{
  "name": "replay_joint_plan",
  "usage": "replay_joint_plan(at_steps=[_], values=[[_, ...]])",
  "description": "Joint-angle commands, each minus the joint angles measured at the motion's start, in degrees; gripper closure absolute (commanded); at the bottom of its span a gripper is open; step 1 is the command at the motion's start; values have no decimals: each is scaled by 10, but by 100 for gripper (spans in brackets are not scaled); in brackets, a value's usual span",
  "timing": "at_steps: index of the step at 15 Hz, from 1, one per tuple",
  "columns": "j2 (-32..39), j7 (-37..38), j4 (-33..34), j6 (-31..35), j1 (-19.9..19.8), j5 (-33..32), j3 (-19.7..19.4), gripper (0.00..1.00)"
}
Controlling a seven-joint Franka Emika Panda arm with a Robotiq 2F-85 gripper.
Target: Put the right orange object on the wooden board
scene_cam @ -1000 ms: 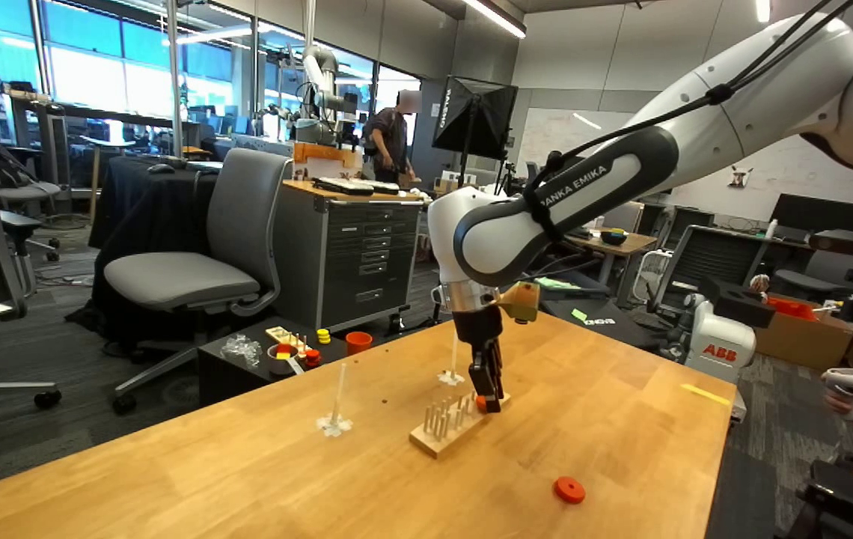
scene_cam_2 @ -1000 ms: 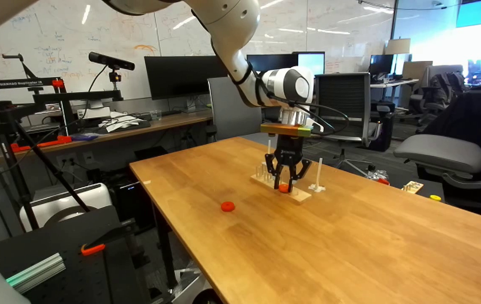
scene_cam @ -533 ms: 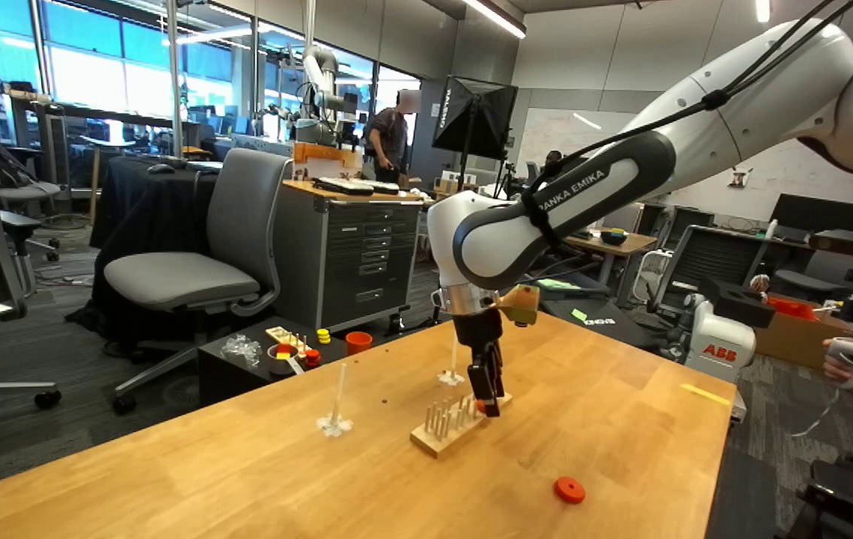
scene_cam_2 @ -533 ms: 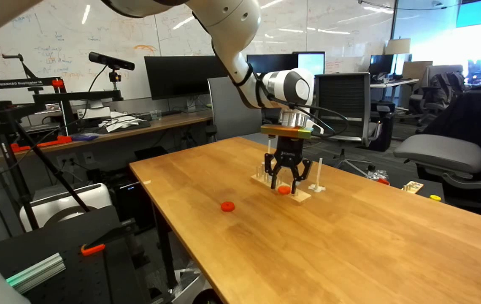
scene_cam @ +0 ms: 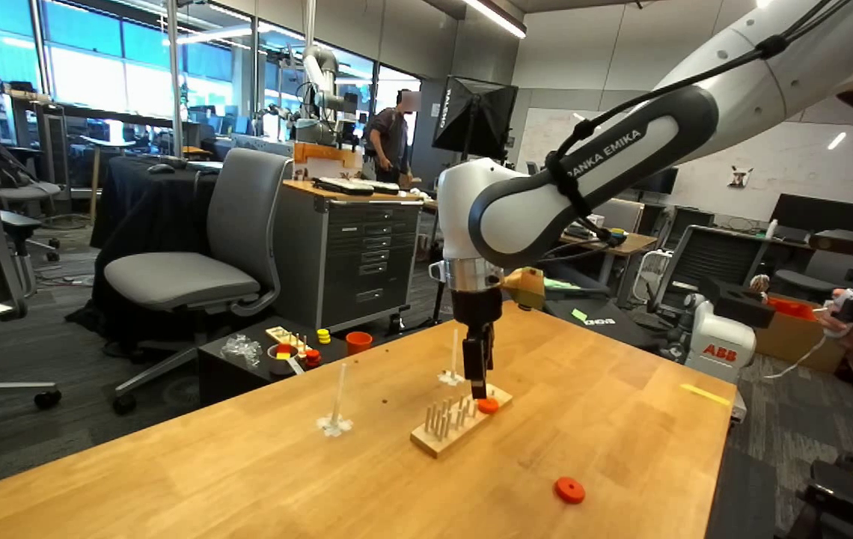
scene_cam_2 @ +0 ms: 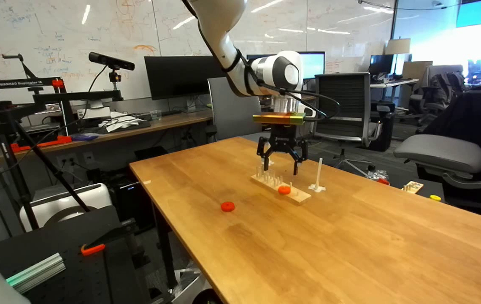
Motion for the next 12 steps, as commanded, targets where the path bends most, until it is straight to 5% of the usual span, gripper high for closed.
replay_joint_plan(at_steps=[1,6,7,8,12], values=[[-107,4,-132,100,0,-1,3,0],[-215,-10,-252,211,-10,12,13,0],[-230,-26,-261,196,-12,13,15,0],[-169,-4,-196,180,2,2,2,0],[-214,-10,-240,181,0,1,4,0]])
